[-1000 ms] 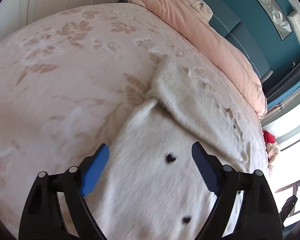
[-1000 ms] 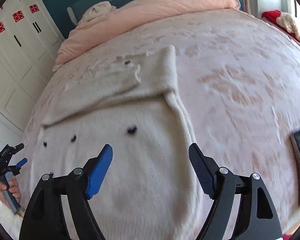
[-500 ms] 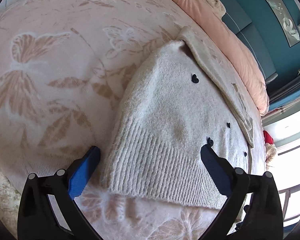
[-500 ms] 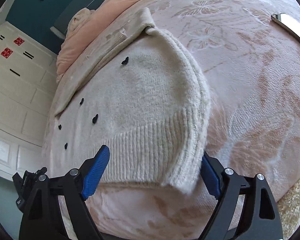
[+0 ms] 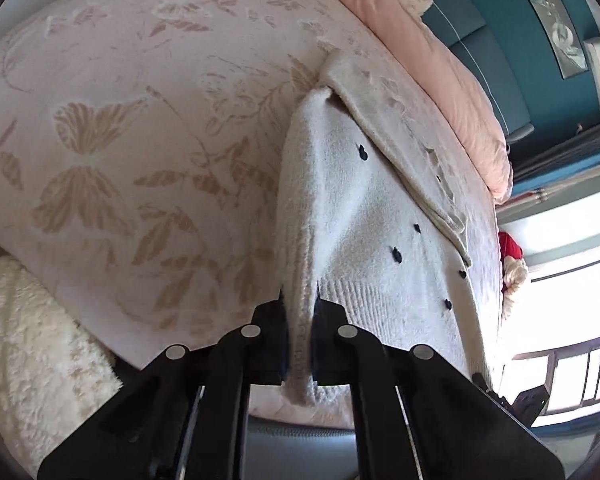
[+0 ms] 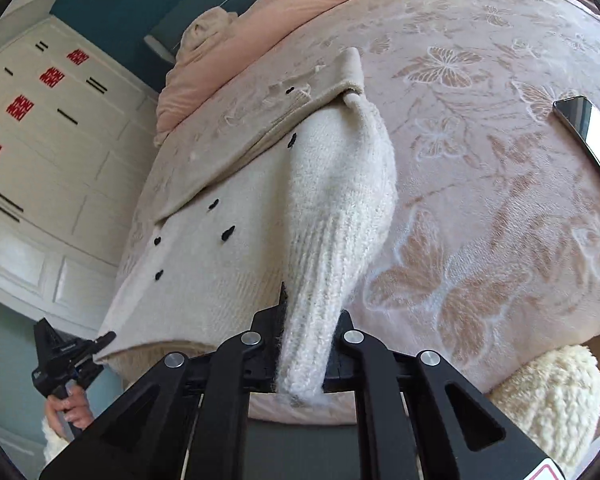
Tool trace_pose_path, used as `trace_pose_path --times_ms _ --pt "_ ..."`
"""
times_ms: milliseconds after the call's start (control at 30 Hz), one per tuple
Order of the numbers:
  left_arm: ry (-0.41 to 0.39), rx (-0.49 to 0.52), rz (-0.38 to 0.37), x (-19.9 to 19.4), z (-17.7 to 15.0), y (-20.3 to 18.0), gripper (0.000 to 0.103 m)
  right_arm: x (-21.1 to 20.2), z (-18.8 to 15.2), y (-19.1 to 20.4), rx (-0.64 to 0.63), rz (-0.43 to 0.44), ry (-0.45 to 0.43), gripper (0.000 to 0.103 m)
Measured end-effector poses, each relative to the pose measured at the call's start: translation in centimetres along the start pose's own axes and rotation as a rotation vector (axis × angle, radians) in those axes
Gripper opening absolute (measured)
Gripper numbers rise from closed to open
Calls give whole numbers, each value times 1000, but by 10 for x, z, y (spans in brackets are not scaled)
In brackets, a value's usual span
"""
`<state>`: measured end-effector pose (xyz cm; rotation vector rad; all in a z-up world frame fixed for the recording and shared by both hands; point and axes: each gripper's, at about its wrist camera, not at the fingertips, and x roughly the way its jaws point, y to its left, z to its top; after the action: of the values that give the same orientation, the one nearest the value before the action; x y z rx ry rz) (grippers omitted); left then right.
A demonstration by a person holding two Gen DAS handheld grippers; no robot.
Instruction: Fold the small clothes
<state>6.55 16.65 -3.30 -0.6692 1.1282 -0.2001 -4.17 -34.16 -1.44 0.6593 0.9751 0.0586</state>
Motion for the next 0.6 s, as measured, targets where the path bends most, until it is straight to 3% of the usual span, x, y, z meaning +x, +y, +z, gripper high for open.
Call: trace_pose_path --times_ms 200,367,467,533,600 --pt "119 45 42 -49 -79 29 6 -32 -86 -11 -179 -140 261 9" --pt "205 69 97 -96 -151 51 6 -69 -158 -19 -193 -151 437 9" --pt "217 22 77 -127 -164 55 6 -96 -163 -19 -150 -123 438 9" --pt "187 37 57 -138 -148 43 6 -109 -135 -14 -131 -83 363 9" --pt "123 79 0 -139 -112 18 6 -114 -93 -5 -139 -43 243 9"
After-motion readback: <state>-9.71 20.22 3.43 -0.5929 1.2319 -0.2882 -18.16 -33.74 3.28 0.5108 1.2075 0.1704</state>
